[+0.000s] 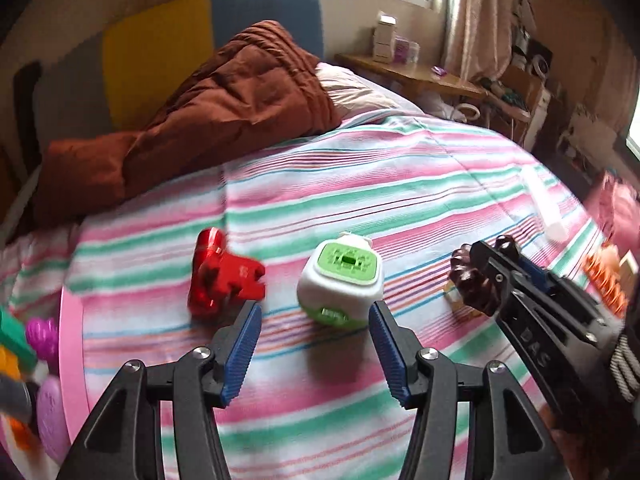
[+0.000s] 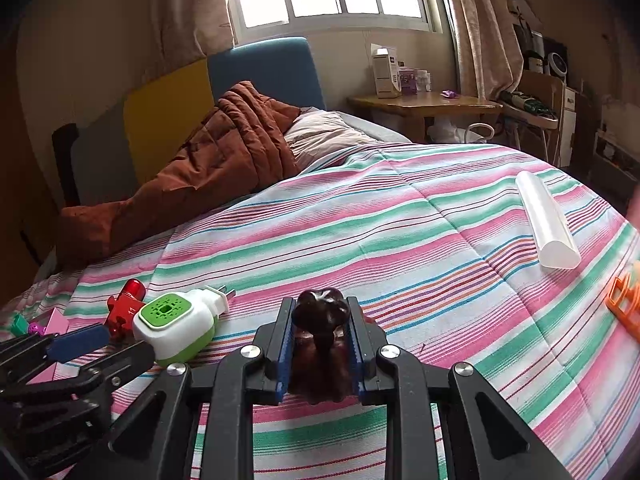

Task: Organize rigid objects
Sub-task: 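Grasp the green-and-white box with the left gripper while the right holds the brown ornament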

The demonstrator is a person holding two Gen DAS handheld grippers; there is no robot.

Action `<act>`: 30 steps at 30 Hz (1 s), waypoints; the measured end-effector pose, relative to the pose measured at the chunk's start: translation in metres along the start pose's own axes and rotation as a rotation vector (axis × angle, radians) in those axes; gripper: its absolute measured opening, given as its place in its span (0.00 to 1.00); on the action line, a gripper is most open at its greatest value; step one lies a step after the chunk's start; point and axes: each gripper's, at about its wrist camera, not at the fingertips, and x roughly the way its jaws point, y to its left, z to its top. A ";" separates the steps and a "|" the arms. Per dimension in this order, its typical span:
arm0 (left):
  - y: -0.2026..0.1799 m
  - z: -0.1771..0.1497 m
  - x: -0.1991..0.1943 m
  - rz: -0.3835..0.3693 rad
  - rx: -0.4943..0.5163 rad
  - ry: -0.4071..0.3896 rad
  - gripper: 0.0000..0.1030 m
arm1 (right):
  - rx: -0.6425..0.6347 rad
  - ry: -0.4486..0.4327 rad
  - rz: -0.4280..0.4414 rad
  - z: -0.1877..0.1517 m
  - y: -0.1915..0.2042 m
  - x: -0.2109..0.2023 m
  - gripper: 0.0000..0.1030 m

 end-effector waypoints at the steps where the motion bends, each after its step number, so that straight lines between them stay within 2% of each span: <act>1: -0.003 0.003 0.006 -0.002 0.029 0.012 0.60 | 0.001 0.000 0.001 0.000 0.000 0.000 0.23; 6: -0.009 0.008 0.022 0.015 0.118 0.019 0.60 | 0.006 0.000 0.005 0.000 -0.001 0.001 0.23; 12: -0.003 0.016 0.045 -0.042 0.057 0.082 0.60 | 0.006 -0.001 0.004 0.000 -0.001 0.001 0.23; 13: 0.000 0.015 0.045 -0.063 0.034 0.081 0.56 | 0.008 0.000 0.005 0.000 -0.001 0.000 0.23; 16: 0.013 0.011 0.039 -0.135 -0.060 0.080 0.53 | 0.010 -0.001 0.008 0.000 -0.001 0.001 0.23; 26: 0.044 -0.024 0.004 -0.233 -0.283 0.134 0.52 | 0.007 -0.002 0.007 0.000 -0.001 0.001 0.23; 30: 0.057 -0.036 -0.021 -0.268 -0.366 0.104 0.52 | 0.006 -0.002 0.006 0.000 0.000 0.001 0.23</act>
